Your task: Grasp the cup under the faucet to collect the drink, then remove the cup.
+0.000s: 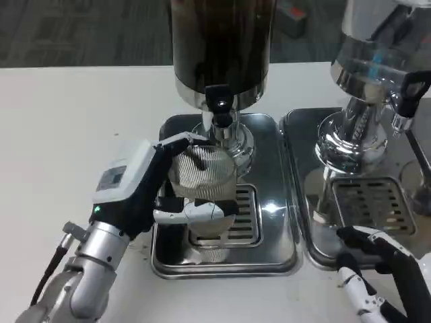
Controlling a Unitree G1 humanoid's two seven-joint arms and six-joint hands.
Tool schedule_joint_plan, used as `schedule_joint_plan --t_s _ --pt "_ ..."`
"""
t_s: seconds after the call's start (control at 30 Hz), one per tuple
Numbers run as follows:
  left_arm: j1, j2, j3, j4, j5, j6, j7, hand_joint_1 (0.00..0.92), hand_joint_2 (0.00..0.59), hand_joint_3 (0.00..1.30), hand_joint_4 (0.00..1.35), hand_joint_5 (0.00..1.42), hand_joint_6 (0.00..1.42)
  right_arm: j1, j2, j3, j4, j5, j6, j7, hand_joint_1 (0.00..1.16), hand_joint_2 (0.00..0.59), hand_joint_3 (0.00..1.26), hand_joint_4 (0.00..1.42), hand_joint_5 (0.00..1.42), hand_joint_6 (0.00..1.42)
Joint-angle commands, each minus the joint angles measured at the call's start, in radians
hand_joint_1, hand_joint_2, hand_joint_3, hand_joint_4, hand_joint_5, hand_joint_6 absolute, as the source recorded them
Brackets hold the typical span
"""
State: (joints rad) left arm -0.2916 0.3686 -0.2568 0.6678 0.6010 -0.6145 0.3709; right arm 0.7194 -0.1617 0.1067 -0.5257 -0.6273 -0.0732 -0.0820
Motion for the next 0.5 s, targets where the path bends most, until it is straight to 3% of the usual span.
schedule_joint_plan --t_s 0.03,0.5 --pt "-0.040 -0.013 -0.009 0.024 0.004 0.000 0.016 0.497 0.007 0.71 0.93 1.12 1.42 0.009 0.008 0.004 -0.021 -0.001 -0.007 -0.014 0.25 0.436 0.34 0.31 0.27 0.36" --pt "-0.109 -0.043 -0.031 0.120 -0.001 -0.006 0.024 0.497 0.006 0.71 0.93 1.12 1.42 0.018 0.021 0.013 -0.023 -0.008 -0.007 -0.019 0.25 0.436 0.35 0.31 0.27 0.37"
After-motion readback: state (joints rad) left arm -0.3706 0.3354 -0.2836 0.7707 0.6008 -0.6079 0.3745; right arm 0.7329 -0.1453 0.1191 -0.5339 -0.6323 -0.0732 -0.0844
